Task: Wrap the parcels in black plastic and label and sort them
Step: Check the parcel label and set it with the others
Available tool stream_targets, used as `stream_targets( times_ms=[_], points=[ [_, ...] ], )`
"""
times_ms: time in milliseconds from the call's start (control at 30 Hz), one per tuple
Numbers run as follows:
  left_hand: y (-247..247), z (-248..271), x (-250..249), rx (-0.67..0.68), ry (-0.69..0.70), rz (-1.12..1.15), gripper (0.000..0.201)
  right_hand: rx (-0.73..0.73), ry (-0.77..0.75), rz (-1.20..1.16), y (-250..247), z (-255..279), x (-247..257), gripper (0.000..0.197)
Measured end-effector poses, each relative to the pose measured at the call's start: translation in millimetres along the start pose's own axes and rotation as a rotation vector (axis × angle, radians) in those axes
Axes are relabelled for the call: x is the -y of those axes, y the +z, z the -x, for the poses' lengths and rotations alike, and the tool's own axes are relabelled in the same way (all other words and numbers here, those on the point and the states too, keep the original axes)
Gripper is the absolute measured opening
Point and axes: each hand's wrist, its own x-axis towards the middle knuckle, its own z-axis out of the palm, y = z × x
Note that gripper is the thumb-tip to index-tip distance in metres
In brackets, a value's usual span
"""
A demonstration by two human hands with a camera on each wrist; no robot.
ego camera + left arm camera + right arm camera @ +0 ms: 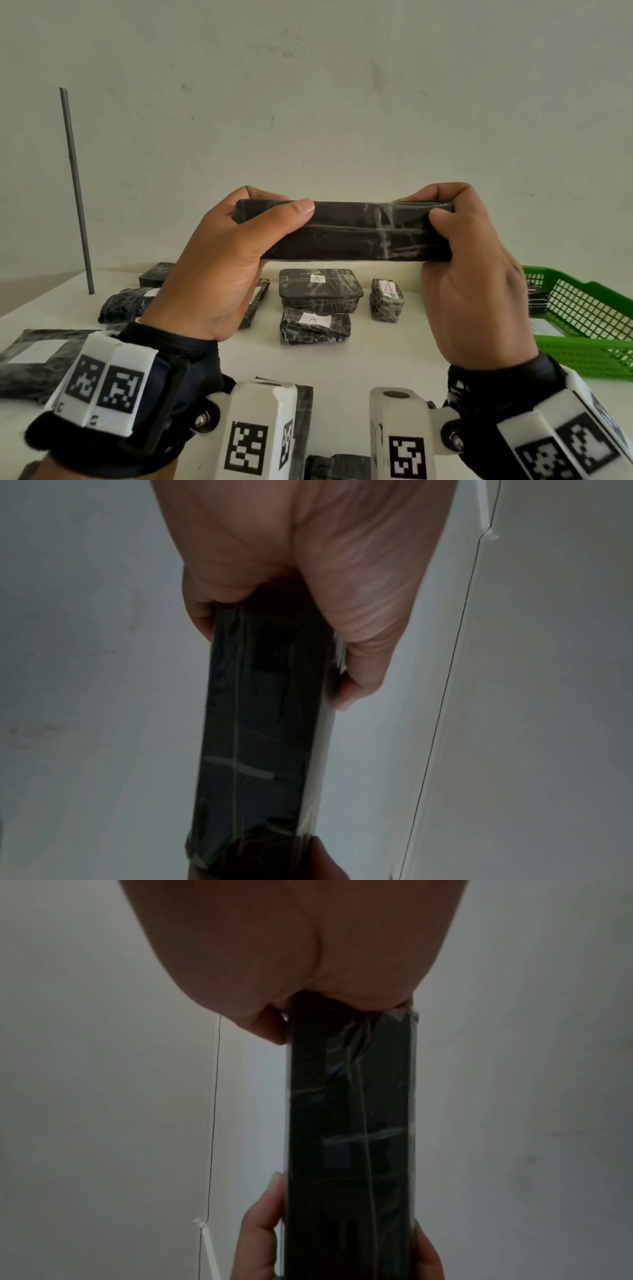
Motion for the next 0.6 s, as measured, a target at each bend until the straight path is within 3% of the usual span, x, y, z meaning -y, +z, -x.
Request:
stream_targets(
  times_ms=[300, 467, 600],
  points=[
    [6.0, 3.0, -1.9, -0.006, -0.096, 0.07, 0.013, 0.042, 0.008, -0.141, -3.1, -3.2, 1.5, 0.021],
    [5.7, 3.7, -4.1, 0.017, -0.109, 0.087, 0.014, 0.051, -0.108, 0.013, 1.5, -1.0, 0.5, 0.01],
    [0.8, 2.4, -5.7, 0.031, -0.089, 0.104, 0.019, 0.062, -0.141, 0.155, 5.4, 1.3, 1.4, 0.035]
  ],
)
